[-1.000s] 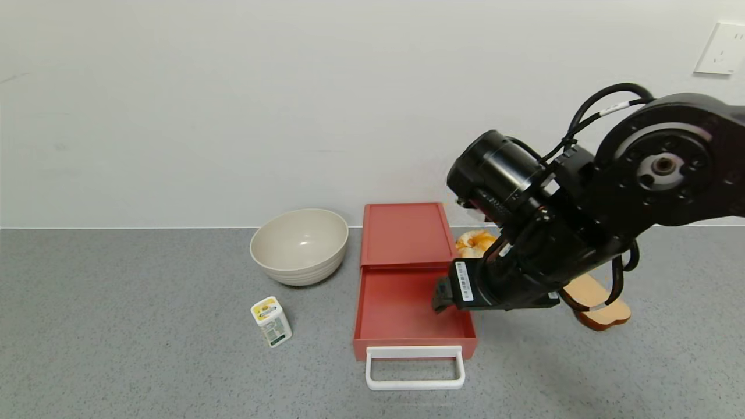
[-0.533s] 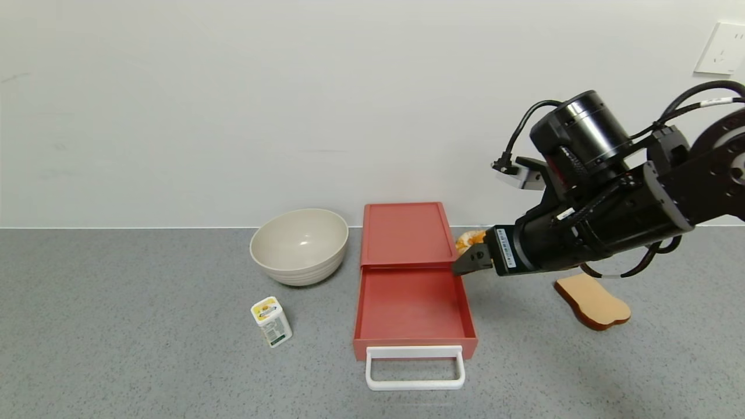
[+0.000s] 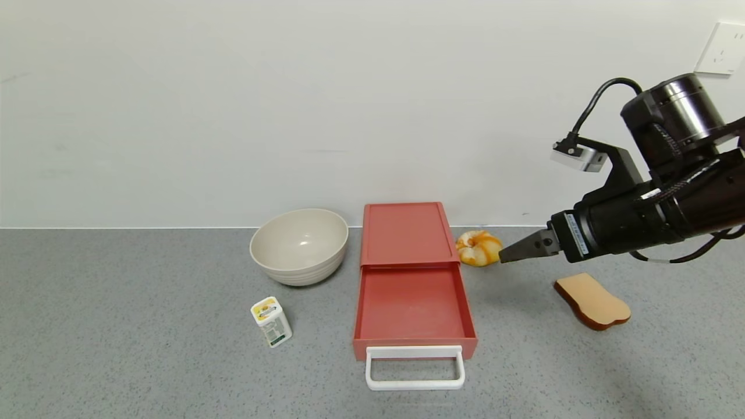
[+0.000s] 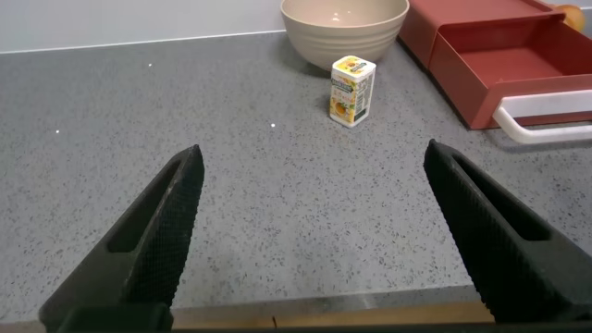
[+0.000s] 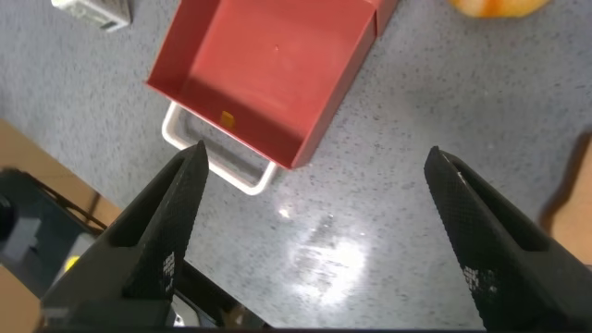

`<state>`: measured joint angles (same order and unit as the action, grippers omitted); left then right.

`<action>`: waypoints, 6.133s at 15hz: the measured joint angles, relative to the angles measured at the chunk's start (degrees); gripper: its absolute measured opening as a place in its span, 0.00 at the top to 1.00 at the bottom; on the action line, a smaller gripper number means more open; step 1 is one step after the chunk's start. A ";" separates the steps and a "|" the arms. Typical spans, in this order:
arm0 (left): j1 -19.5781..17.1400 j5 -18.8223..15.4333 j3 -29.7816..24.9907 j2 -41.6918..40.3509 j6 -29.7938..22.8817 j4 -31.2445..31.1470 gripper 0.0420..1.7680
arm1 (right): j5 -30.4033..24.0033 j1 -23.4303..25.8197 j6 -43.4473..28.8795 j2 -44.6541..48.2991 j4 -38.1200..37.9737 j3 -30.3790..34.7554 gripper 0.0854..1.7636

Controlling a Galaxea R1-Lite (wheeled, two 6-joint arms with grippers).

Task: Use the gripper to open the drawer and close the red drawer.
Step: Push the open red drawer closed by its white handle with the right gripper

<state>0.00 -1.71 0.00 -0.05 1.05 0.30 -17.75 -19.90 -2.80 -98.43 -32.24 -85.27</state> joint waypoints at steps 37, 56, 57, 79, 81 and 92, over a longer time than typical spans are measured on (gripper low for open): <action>0.00 -0.13 0.00 0.00 0.02 0.00 0.03 | 17.37 -20.83 -31.93 -1.05 -4.80 -0.96 0.03; 0.00 -0.30 0.00 0.00 0.00 -0.09 0.03 | 23.39 -35.30 -11.61 -25.22 -13.84 -18.37 0.03; 0.00 -0.30 0.00 0.00 0.00 -0.06 0.03 | 24.42 -35.80 -12.50 -26.69 -15.13 -20.02 0.03; 0.00 -0.30 0.00 0.00 0.00 -0.09 0.03 | 32.22 -36.47 -14.77 -36.63 -16.70 -24.37 0.03; 0.00 -0.30 0.00 0.00 0.00 -0.06 0.03 | 32.33 -36.11 -14.69 -36.80 -16.62 -24.81 0.03; 0.00 -0.30 0.00 0.00 -0.01 -0.06 0.03 | 32.46 -33.41 -12.02 -37.92 -13.37 -27.60 0.03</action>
<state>0.00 -2.01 0.00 -0.05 1.04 0.24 14.71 -53.31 -14.82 -136.35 -45.62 -112.87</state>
